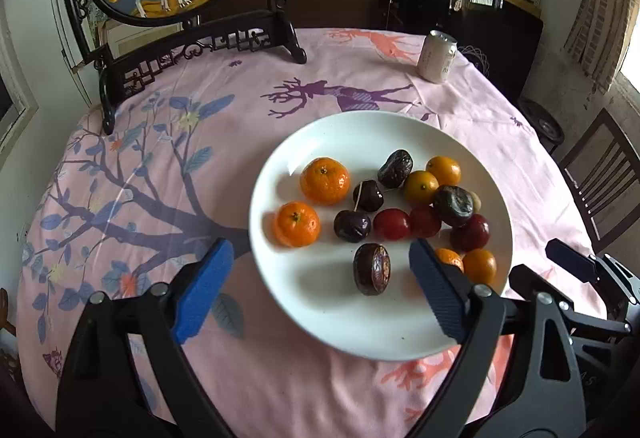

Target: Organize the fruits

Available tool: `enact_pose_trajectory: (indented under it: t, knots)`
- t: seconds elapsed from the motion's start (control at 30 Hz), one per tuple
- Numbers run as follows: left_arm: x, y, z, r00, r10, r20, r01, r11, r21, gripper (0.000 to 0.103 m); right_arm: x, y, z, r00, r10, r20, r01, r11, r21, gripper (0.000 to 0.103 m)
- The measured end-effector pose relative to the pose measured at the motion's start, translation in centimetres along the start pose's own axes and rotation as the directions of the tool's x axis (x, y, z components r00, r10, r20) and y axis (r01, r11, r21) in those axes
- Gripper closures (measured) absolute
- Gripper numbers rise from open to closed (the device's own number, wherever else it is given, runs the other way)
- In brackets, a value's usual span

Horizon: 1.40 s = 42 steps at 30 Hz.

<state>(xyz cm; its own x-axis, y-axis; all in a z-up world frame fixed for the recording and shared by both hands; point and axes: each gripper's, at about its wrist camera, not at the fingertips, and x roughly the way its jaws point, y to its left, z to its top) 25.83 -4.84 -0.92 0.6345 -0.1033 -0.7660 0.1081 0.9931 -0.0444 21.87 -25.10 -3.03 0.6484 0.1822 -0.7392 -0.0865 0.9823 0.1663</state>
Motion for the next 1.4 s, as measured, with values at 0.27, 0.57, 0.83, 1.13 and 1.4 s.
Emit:
enact_pose_trajectory:
  t: [0.27,0.57,0.83,1.13,1.4]
  knots:
    - [-4.9,1.0,-8.0,0.999,0.051,0.005,-0.051,0.998,0.022,0.002,-4.5,3.3,-5.9,0.996,-0.091,0.024,0.092,0.994,-0.063,0.001]
    - [-7.6,1.3,-12.6,0.997,0.075,0.011,-0.075,0.997,0.015,0.002,-5.4,5.4,-9.4,0.998,-0.063,-0.024,0.061,0.995,-0.075,0.001]
    - [-9.9,2.0,-13.0,0.995,0.079,0.059,-0.079,0.997,-0.013,0.002,-6.8,6.2,-10.0,0.998,-0.063,-0.003,0.063,0.994,-0.091,0.001]
    - [-10.3,2.0,-12.9,0.994,0.083,0.074,-0.082,0.997,-0.012,0.002,-7.2,6.6,-10.0,0.998,-0.056,-0.001,0.056,0.994,-0.095,0.001]
    - [-10.3,2.1,-12.8,0.993,0.095,0.075,-0.094,0.995,-0.021,0.002,-7.2,6.7,-10.0,0.999,-0.053,-0.003,0.052,0.994,-0.096,0.001]
